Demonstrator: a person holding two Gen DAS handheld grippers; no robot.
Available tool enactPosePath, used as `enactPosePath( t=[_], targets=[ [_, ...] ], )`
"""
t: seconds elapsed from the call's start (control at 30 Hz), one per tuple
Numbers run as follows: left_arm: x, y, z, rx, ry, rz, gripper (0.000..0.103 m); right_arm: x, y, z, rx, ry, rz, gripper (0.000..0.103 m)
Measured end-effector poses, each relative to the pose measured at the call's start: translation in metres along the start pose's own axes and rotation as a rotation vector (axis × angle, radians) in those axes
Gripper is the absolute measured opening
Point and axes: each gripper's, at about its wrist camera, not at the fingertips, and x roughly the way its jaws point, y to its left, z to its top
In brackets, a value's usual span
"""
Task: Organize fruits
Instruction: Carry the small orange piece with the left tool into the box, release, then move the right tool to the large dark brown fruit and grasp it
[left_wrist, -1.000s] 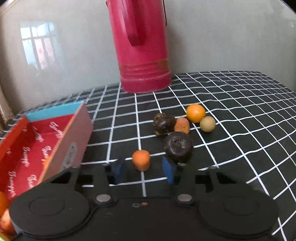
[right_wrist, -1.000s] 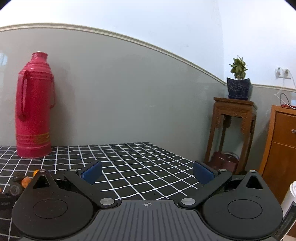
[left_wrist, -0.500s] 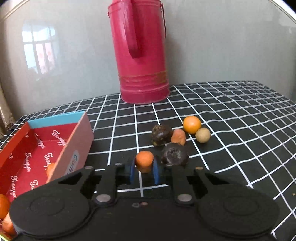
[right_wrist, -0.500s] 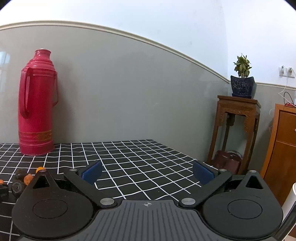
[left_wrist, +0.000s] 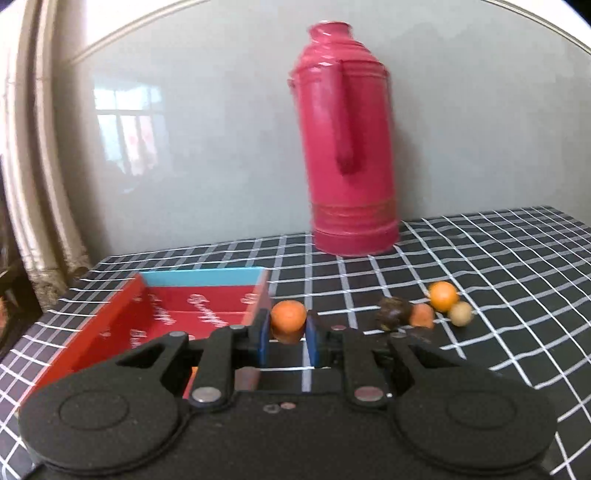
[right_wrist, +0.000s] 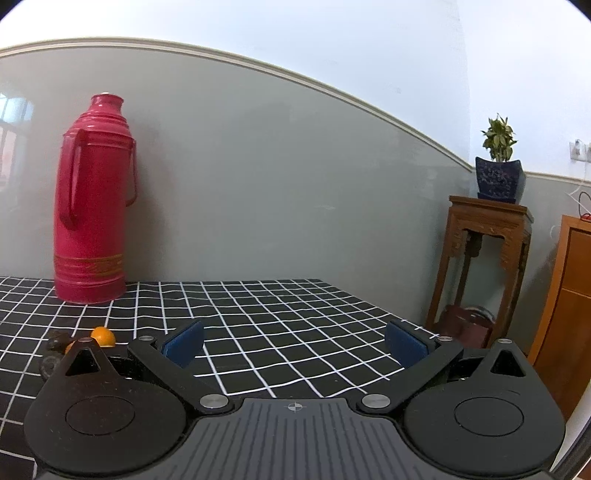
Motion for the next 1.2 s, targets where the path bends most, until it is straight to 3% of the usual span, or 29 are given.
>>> enactPosePath(
  t=[0.3,0.6,0.8,1.07,1.2],
  targets=[
    [0.003,0.047,-0.001,-0.084,0.042,0.188,0.011,-0.008,0.018,0.000,-0.011,-0.001,0.057,0.103],
    [0.012,0.084,-0.011,-0.143,0.161,0.264,0.015,-0.015,0.040,0.001,-0.029,0.004,0.131,0.103],
    [0.004,0.104,-0.016,-0.186,0.195,0.268,0.026,-0.019,0.055,0.001,-0.032,0.013,0.182,0.103],
    [-0.014,0.133,-0.021,-0.224,0.168,0.306,0.063,-0.023,0.085,-0.003,-0.056,0.038,0.268,0.103],
    [-0.022,0.151,-0.023,-0.260,0.170,0.321,0.067,-0.019,0.101,-0.008,-0.081,0.067,0.304,0.103]
  ],
)
